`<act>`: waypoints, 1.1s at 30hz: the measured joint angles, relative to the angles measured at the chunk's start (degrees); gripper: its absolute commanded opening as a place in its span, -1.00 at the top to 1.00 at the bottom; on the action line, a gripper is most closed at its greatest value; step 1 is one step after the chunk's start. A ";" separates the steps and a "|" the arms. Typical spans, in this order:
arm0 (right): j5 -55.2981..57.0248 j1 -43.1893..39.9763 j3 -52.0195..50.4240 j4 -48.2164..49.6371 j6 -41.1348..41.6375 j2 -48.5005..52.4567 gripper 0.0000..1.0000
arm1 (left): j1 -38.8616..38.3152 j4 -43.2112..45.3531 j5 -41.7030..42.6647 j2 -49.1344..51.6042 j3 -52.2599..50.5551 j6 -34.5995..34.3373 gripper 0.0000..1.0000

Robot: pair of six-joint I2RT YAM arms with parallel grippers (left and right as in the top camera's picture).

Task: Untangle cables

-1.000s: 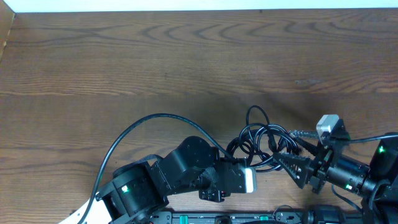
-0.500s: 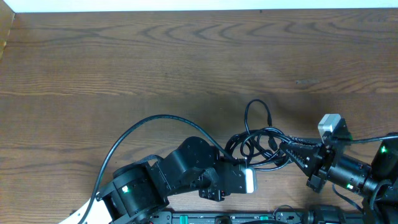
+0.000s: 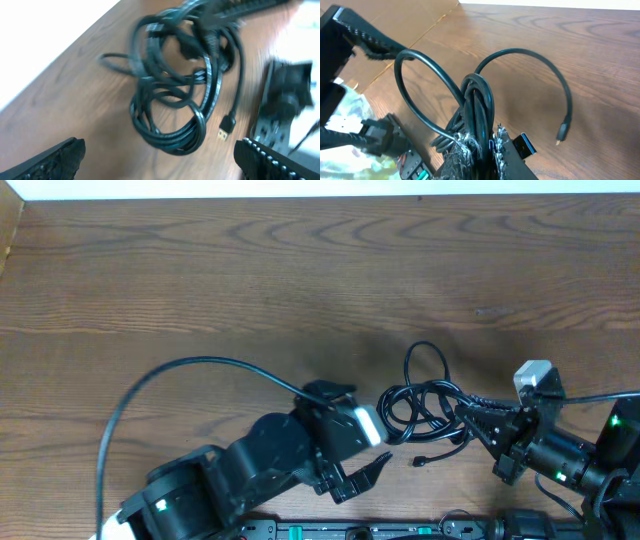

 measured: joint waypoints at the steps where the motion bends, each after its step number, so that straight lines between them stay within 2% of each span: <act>1: 0.22 0.00 0.00 0.46 0.50 0.00 0.98 | 0.00 -0.37 -0.87 -0.61 0.00 -3.78 -0.96; 7: 0.74 0.00 0.00 4.52 6.12 0.00 0.98 | 0.00 -2.16 -1.57 -2.73 0.00 -22.53 -0.96; 18: 0.35 0.00 0.00 15.54 20.26 0.00 0.98 | 0.00 6.60 10.08 -0.37 0.02 -48.39 -0.96; 28: -3.17 0.00 0.00 25.94 30.64 0.02 0.98 | 0.00 16.50 11.41 1.46 0.02 -60.50 -0.96; 33: -3.82 0.00 0.00 30.08 37.09 0.00 0.98 | 0.00 19.15 8.70 3.06 0.02 -64.87 -0.96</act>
